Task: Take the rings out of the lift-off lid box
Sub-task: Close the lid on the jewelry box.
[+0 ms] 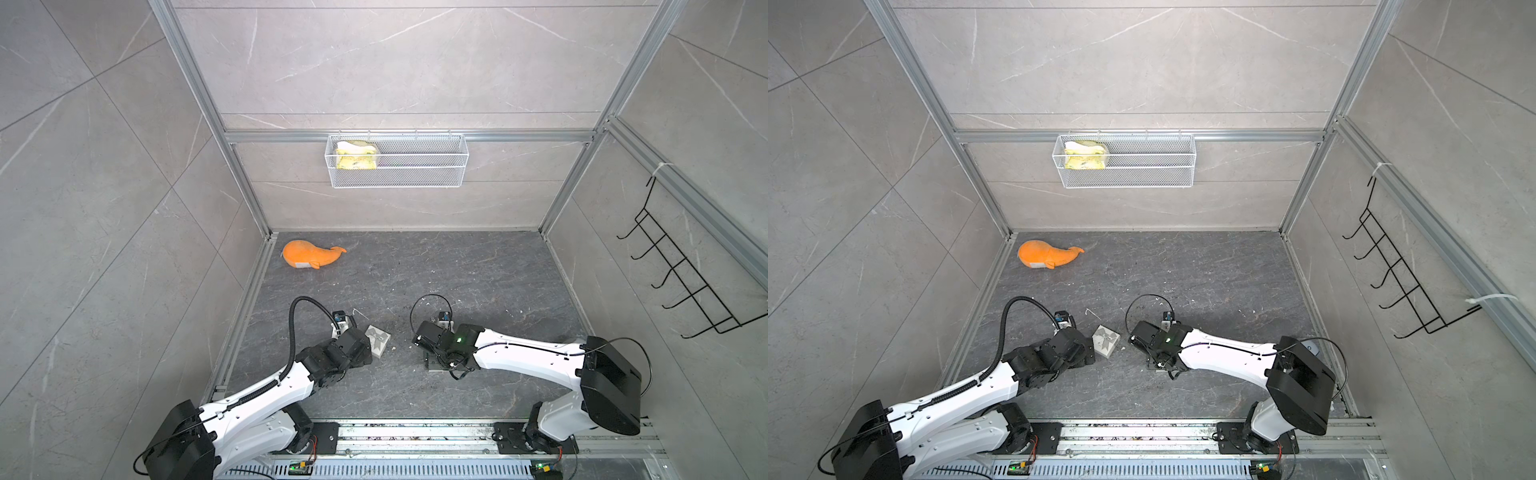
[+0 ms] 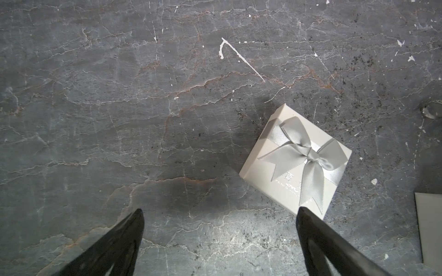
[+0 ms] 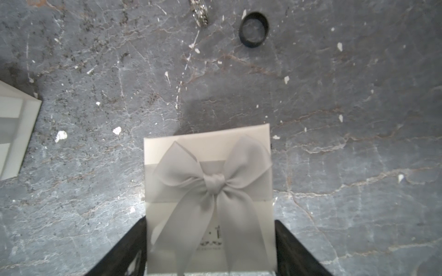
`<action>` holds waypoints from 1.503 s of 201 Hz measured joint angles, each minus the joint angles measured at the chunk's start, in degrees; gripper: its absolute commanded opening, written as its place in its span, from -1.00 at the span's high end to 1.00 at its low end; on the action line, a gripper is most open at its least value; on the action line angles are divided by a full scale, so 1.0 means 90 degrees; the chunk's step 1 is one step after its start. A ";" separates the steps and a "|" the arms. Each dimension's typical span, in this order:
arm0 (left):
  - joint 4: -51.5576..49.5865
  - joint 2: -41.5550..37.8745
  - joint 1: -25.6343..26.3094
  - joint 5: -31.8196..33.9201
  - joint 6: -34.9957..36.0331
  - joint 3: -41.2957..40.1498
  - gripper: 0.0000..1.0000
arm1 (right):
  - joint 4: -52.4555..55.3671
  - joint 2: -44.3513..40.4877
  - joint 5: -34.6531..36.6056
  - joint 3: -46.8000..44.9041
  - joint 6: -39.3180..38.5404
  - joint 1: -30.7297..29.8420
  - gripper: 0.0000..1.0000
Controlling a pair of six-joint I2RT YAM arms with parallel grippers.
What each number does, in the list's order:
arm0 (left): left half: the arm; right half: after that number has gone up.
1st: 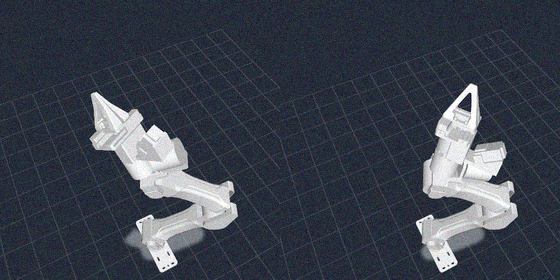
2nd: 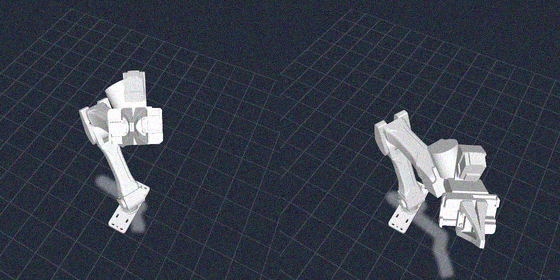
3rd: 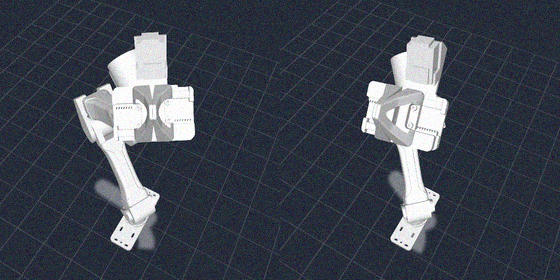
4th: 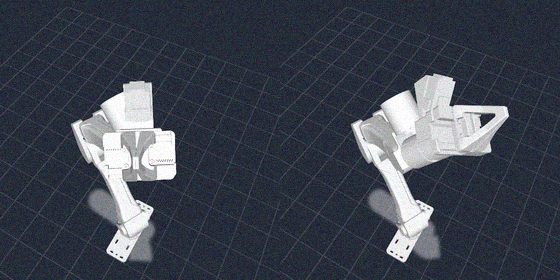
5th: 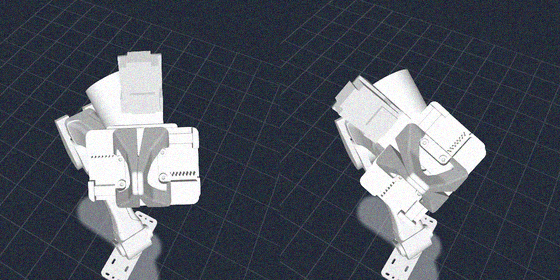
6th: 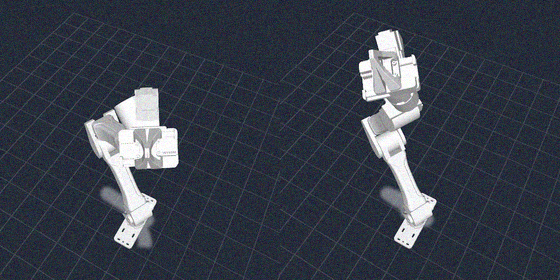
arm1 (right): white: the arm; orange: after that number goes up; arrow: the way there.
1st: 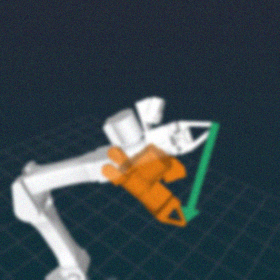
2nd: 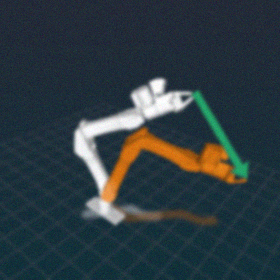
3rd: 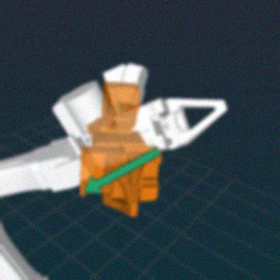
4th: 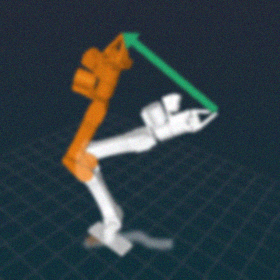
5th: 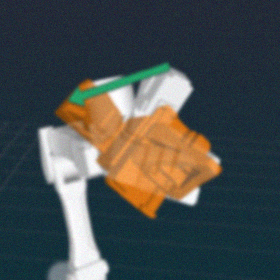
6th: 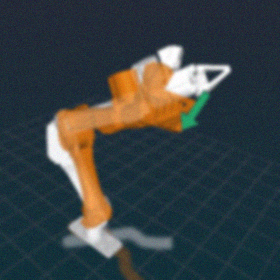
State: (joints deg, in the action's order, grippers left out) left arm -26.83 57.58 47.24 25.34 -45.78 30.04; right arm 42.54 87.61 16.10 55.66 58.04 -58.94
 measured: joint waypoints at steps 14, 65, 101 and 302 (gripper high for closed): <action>-0.0005 0.0005 0.0000 0.0000 0.0000 0.0000 -0.99 | -0.0034 -0.0063 -0.0039 -0.0121 0.0061 0.0000 -0.51; -0.0019 0.0029 0.0000 0.0000 0.0000 0.0000 -0.99 | -0.0019 -0.0124 -0.0046 -0.0236 0.0204 -0.0143 -0.54; -0.0017 0.0032 0.0000 0.0002 0.0000 0.0000 -0.99 | -0.0034 -0.0124 -0.0046 -0.0279 0.0299 -0.0250 -0.61; -0.0032 0.0126 0.0000 0.0002 0.0000 0.0000 -0.99 | 0.0908 -0.0029 0.0505 0.0306 0.0267 -0.0321 -0.81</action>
State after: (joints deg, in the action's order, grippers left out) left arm -27.11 58.72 47.24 25.36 -45.78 30.04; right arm 50.72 87.35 20.64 58.41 60.45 -61.82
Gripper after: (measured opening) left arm 0.996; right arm 0.891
